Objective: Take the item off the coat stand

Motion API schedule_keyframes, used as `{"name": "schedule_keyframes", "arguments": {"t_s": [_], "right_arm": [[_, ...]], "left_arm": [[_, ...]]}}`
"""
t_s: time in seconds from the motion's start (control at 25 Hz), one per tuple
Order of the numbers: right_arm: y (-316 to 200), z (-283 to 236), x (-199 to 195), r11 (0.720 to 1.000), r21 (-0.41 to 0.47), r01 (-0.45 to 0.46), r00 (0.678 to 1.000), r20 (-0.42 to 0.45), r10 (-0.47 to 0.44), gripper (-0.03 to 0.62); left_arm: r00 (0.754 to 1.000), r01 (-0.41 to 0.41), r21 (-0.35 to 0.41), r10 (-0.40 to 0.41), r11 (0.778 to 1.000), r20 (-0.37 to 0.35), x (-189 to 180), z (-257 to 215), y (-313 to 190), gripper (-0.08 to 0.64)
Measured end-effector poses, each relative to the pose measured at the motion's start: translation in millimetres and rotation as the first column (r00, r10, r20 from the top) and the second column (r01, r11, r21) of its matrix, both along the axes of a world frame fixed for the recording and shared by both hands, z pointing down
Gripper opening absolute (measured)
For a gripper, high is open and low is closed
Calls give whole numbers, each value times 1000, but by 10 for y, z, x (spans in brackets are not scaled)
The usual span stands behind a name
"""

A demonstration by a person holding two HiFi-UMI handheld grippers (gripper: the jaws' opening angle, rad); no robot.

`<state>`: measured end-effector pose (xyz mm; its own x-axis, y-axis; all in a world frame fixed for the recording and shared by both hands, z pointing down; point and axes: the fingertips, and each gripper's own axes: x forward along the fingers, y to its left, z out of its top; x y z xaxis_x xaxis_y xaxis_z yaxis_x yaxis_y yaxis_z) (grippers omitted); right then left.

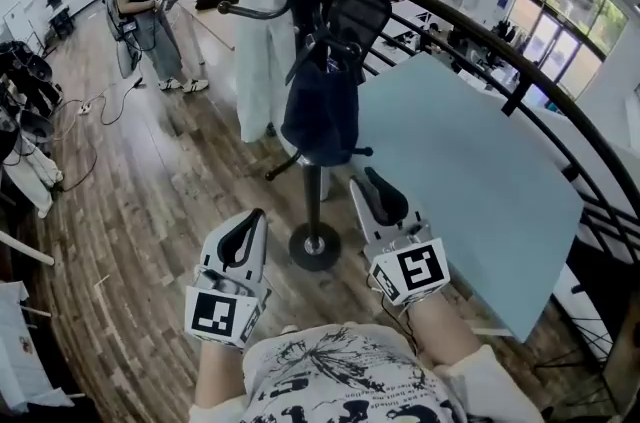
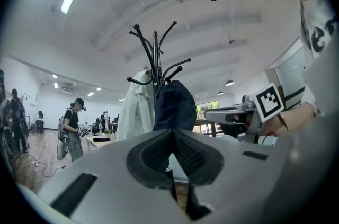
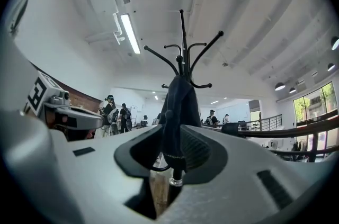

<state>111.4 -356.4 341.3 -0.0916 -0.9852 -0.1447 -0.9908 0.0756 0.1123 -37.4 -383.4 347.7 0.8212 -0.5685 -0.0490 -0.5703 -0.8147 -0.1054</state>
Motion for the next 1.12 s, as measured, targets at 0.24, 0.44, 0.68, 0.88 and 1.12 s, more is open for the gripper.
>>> {"name": "schedule_keyframes", "arguments": {"t_s": [0.24, 0.44, 0.68, 0.88, 1.12], "right_arm": [[-331, -199, -82, 998, 30, -51, 995, -79, 53, 243], [-687, -124, 46, 996, -45, -71, 997, -2, 71, 291], [-986, 10, 73, 991, -107, -85, 996, 27, 89, 262], [-994, -7, 148, 987, -99, -130, 991, 29, 133, 123], [-934, -44, 134, 983, -99, -157, 987, 13, 159, 15]], "left_arm": [[999, -37, -11, 37, 999, 0, -100, 70, -167, 5], [998, -62, -14, 62, 998, 1, -65, 102, -227, 5], [996, -84, -26, 84, 996, 3, -81, 152, -309, 5], [996, -88, -40, 88, 995, 4, -101, 175, -355, 5], [995, -97, -46, 97, 994, 8, -126, 178, -320, 5]]}}
